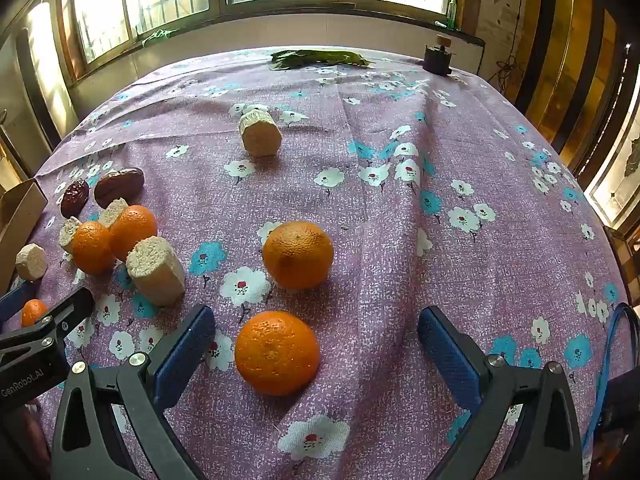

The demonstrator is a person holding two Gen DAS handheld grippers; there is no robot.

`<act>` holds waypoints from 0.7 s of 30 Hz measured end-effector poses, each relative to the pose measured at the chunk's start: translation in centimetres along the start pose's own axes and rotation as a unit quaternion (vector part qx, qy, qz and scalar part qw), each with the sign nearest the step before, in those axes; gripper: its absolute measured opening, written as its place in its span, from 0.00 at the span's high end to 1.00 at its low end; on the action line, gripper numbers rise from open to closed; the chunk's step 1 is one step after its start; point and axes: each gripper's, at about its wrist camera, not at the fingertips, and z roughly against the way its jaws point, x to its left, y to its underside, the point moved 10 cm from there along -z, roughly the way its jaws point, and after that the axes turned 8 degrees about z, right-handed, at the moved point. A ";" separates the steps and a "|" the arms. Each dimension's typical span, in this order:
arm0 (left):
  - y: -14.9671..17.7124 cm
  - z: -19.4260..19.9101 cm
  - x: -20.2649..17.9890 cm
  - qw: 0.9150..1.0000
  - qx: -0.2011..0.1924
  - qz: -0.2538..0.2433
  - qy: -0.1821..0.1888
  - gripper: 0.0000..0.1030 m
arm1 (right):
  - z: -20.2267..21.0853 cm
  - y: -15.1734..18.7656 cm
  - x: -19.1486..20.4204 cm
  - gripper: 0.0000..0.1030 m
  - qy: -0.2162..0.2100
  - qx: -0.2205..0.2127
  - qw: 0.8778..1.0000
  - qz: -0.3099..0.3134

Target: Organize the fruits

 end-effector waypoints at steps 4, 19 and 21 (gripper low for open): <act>0.3 0.2 -0.2 1.000 0.012 -0.007 0.002 0.00 | 0.0 -0.1 0.1 0.00 -0.004 0.000 1.000 0.006; -0.6 8.2 2.3 0.997 -0.067 -0.009 0.050 0.00 | 8.1 -0.1 1.8 0.00 -0.064 -0.073 0.994 0.050; -0.4 8.2 2.7 0.997 -0.062 -0.006 0.049 0.00 | 8.7 -0.3 2.4 0.00 -0.079 -0.080 0.992 0.052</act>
